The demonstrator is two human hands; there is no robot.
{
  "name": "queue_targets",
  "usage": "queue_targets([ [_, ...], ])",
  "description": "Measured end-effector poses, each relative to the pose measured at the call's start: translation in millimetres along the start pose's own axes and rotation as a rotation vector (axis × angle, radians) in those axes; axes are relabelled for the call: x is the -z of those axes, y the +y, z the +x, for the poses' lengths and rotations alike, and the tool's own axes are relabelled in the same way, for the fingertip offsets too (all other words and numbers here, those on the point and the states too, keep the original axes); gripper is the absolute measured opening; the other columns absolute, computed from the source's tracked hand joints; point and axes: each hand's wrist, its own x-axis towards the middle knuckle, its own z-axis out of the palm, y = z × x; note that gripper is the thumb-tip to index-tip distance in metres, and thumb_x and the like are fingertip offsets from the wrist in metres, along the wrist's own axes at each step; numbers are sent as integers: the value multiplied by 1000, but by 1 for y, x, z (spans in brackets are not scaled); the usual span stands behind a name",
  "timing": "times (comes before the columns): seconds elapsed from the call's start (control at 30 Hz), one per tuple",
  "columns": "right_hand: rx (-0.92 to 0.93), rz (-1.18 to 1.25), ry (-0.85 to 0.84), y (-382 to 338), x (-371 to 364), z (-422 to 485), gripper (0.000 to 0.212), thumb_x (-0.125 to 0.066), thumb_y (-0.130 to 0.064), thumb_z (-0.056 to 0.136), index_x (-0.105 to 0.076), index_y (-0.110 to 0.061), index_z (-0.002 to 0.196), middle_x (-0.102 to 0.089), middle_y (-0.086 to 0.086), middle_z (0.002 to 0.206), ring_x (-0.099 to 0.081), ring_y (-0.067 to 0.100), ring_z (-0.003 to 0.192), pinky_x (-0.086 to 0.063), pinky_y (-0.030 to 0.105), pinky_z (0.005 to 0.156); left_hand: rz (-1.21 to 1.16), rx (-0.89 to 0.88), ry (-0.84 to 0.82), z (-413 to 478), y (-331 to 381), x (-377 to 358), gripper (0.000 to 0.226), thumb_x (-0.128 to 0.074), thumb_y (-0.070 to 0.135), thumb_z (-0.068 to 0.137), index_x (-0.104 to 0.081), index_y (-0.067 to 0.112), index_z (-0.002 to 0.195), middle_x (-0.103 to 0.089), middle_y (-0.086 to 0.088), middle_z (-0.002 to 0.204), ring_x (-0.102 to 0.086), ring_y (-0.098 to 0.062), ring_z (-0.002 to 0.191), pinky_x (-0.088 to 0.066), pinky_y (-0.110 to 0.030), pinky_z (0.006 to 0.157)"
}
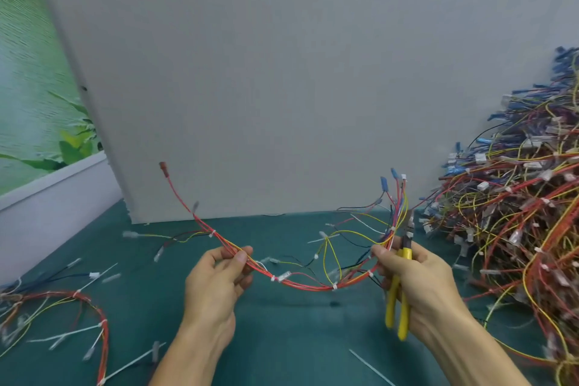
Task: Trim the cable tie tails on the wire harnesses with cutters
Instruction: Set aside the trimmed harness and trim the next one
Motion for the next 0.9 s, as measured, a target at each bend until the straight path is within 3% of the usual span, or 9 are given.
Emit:
queue_targets([
  [0.4, 40, -59, -8, -4, 2, 2, 10, -70, 4, 82, -67, -6, 84, -59, -1, 54, -53, 8, 45, -46, 21, 46, 74, -66, 0, 1, -2, -7, 14, -59, -3, 89, -55, 9, 85, -75, 2, 80, -65, -17, 70, -49, -30, 63],
  [0.7, -42, 13, -13, -10, 0, 1, 14, -69, 7, 81, -63, -5, 77, -55, 6, 57, -50, 10, 41, -45, 19, 39, 180, -31, -35, 2, -8, -7, 9, -63, 1, 88, -62, 8, 94, -76, -2, 84, -68, -8, 66, -50, -29, 64],
  [0.77, -102, 51, -26, -13, -1, 1, 15, -69, 6, 81, -60, -5, 76, -56, 9, 58, -51, 11, 38, -46, 20, 38, 273, -21, -64, 1, -10, -7, 13, -64, 2, 87, -67, 10, 96, -76, -1, 82, -69, -9, 69, -50, -28, 65],
  [0.83, -157, 69, -45, -16, -2, -1, 16, -71, 3, 80, -58, -6, 77, -60, 8, 55, -54, 12, 38, -48, 22, 40, 440, -44, -82, -1, -13, -7, 15, -66, 7, 87, -70, 16, 98, -75, 2, 86, -69, -13, 85, -50, -30, 73],
  [0.9, -173, 44, -63, -16, -3, -3, 16, -73, -2, 79, -59, -9, 76, -61, 6, 55, -55, 14, 41, -47, 25, 44, 851, -161, -49, -7, -13, -10, 27, -69, 21, 85, -67, 22, 112, -68, 3, 111, -60, -19, 110, -46, -34, 91],
])
